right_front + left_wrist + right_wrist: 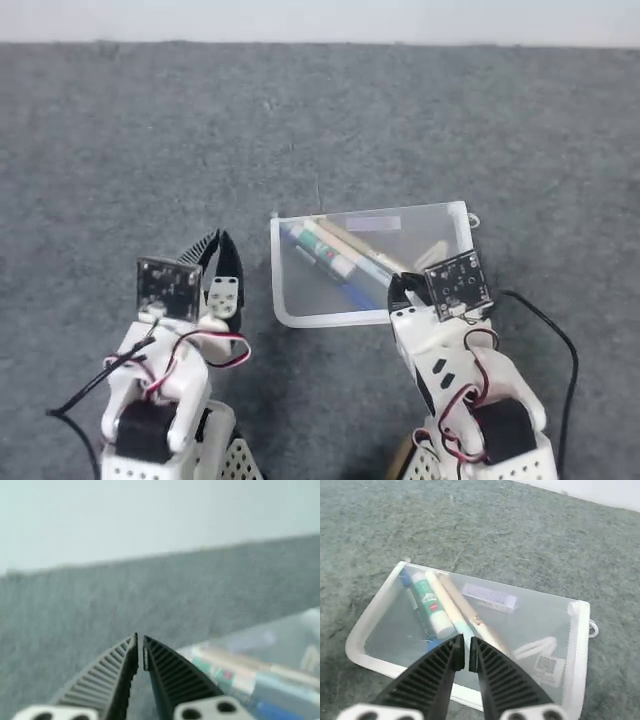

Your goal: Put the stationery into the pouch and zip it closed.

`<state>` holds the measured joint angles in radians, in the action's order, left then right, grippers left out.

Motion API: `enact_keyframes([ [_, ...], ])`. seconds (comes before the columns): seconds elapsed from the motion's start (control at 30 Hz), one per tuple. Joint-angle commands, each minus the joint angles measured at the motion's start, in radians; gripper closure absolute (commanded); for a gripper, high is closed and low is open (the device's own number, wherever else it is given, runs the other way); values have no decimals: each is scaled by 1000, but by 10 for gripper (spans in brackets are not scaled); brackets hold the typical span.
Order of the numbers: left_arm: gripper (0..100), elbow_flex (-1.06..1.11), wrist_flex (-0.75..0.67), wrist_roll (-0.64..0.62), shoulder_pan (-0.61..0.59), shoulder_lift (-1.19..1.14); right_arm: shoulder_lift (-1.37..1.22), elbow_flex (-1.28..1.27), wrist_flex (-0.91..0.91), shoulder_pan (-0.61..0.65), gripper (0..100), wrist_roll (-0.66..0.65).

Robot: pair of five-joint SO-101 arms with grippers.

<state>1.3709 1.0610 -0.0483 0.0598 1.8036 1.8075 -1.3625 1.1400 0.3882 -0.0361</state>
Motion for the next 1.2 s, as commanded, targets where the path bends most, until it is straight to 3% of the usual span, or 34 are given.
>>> enact_keyframes([
  [0.0, 988, 44, -17, 8, -38, 21, 8, 9, 7, 12, 989, 11],
  [0.13, 988, 131, -48, 8, -124, 21, 8, 9, 7, 18, 989, 44],
  [0.27, 988, 266, -186, 8, -195, 21, 8, -6, 35, 1, 989, 269],
  [0.33, 988, 320, -247, 6, -209, 17, 8, -31, 53, -10, 989, 292],
  [0.57, 988, 314, -193, 6, -245, 15, 8, -140, 53, -16, 986, 293],
  [0.87, 988, 314, 112, 3, -247, 17, 8, -284, 53, -18, 986, 293],
  [1.17, 988, 314, 124, 3, -244, 15, 8, -321, 62, -105, 986, 265],
])
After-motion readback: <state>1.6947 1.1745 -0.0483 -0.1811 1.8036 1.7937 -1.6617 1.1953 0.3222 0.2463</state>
